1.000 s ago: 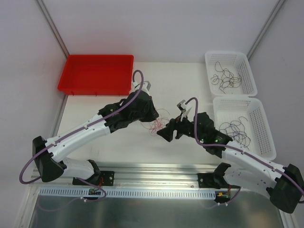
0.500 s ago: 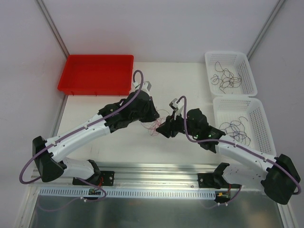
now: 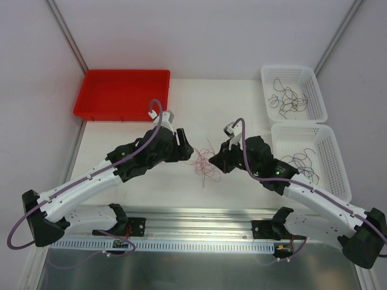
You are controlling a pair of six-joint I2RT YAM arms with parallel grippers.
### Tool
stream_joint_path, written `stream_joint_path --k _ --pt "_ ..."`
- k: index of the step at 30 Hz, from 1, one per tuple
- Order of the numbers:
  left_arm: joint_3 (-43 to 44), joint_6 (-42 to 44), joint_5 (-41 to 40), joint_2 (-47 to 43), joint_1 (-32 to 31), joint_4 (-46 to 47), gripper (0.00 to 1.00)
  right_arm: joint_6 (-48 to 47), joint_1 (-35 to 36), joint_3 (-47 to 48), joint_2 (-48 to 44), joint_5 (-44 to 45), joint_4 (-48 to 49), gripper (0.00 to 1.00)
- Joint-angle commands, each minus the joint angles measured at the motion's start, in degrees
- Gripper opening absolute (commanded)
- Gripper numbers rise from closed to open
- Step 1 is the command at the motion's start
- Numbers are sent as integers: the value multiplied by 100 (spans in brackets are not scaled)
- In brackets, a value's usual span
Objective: Untangle the cables
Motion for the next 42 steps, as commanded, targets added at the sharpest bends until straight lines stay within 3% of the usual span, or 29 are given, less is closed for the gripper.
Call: stream_joint_path --k 1,4,11,18,23,33,36,38,41,42 --pt "-262 121 -266 -485 19 103 64 203 -11 663 60 520 -897 1" --pt "-534 121 173 -626 19 383 74 387 -11 804 201 468 -968 1" --pt "-1194 -81 1141 -302 -113 1288 75 660 -2 1103 360 609 -1258 1" --pt "-1642 77 887 260 -359 2237 75 731 -2 1305 123 775 -1495 1" --pt "-2064 787 869 567 -403 3300 74 686 -2 1411 -141 855 -1812 1" --pt "-1582 860 790 1306 -403 3786 67 792 -2 1411 -291 705 -1777 1" --pt "-1380 833 737 1517 -403 3795 56 809 -2 1315 -370 801 -1821 1" --pt "-1309 859 685 1483 -394 3716 28 783 -2 1227 -501 1177 -1908 1" --pt "-1212 1043 300 1150 -394 3427 1 774 -2 1156 -738 1905 -2268 2" --pt "-1169 1209 167 905 -394 3147 0 818 -2 1087 -800 2136 -2487 4"
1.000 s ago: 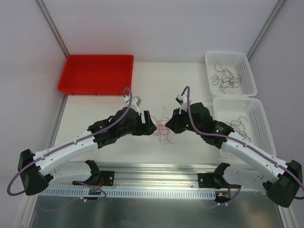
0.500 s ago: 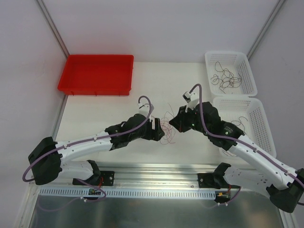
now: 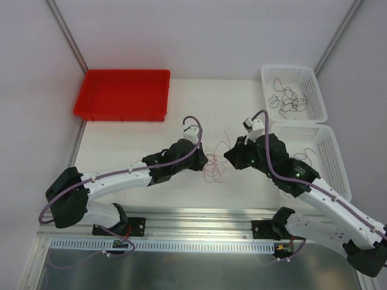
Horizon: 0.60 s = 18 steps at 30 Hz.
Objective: Untangle the cables
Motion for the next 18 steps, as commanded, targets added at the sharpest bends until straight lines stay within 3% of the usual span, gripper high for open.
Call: stream_joint_path --k 1,3,6,8,11,18 --pt "457 441 -658 -649 -44 -426 0 127 0 -83 -333 1094 -521 5" --pt "669 878 -1053 -999 -44 -673 0 189 -9 -127 -429 1596 -811 11" --pt "1536 1511 -1388 -1308 -44 -1428 0 189 -9 -163 -509 1791 -926 32" --pt "2038 1750 -1389 -1370 -44 -2008 0 181 -9 -171 -553 1817 -927 33" --pt "2743 2102 -1274 -1519 -45 -2353 0 154 -9 -163 -553 2018 -979 25" --pt "2429 1989 -1634 -1933 -44 -2502 0 101 -18 -233 -290 1809 -901 18"
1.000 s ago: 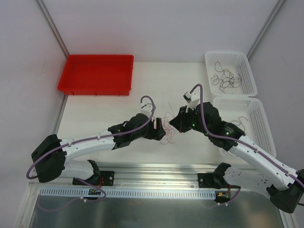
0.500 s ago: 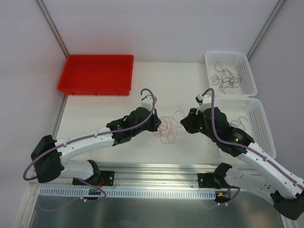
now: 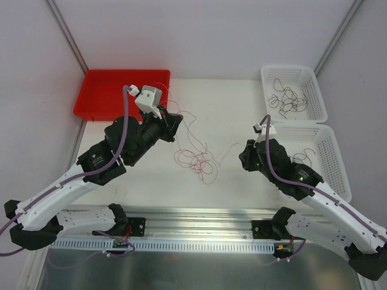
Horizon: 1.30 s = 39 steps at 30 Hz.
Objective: Untangle the cables
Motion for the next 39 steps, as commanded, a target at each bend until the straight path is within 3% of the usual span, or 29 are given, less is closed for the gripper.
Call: stream_joint_path --k 1,5,7,12,19,23,26,35,39 --pt "-359 96 -340 21 -42 -441 0 -12 -13 -62 272 14 35 18" --pt "-816 -264 -472 -155 -42 -511 0 84 -5 -212 563 -39 88 18" --pt "-1062 -361 -578 -260 -42 -590 0 111 -13 -247 651 -134 114 24" --pt "-1343 -537 -394 -313 -42 -652 0 -214 -5 -510 467 -1241 1080 53" --pt "-1494 -748 -446 -313 -42 -714 0 -399 13 -589 511 -2216 1511 61" --pt "-1029 -486 -446 -375 -42 -854 0 -373 13 -686 476 -2087 1556 68" --pt "-144 -73 -569 -419 -42 -889 0 -329 13 -756 511 -1700 1433 71" --pt "2292 1289 -1025 -138 -42 -881 0 -91 13 -898 484 -1190 1266 72" --pt "2672 1809 -1570 -85 -42 -671 0 -109 4 -880 493 -1146 1283 73"
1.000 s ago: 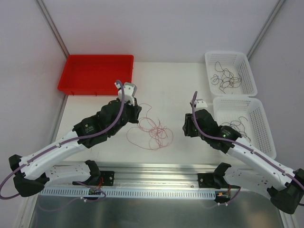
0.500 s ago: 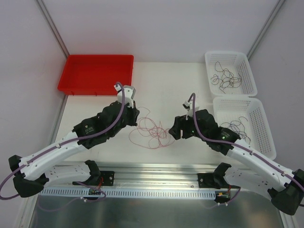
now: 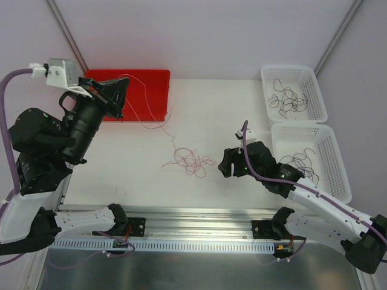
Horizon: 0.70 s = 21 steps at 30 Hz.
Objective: Untangle the cables
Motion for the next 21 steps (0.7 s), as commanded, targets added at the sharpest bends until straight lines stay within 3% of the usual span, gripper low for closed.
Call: stream_joint_path --k 1,9,17,21 --pt "209 793 -699 99 -42 280 0 75 17 23 -62 183 59 73" --pt "-229 697 -471 -50 -42 308 0 -364 17 426 728 -651 454 73" --pt "-467 916 -954 -191 -42 317 0 -725 17 1041 2519 -1355 1000 81" --pt "-616 1233 -1437 -191 -42 308 1 -646 88 1411 2952 -1768 1140 82"
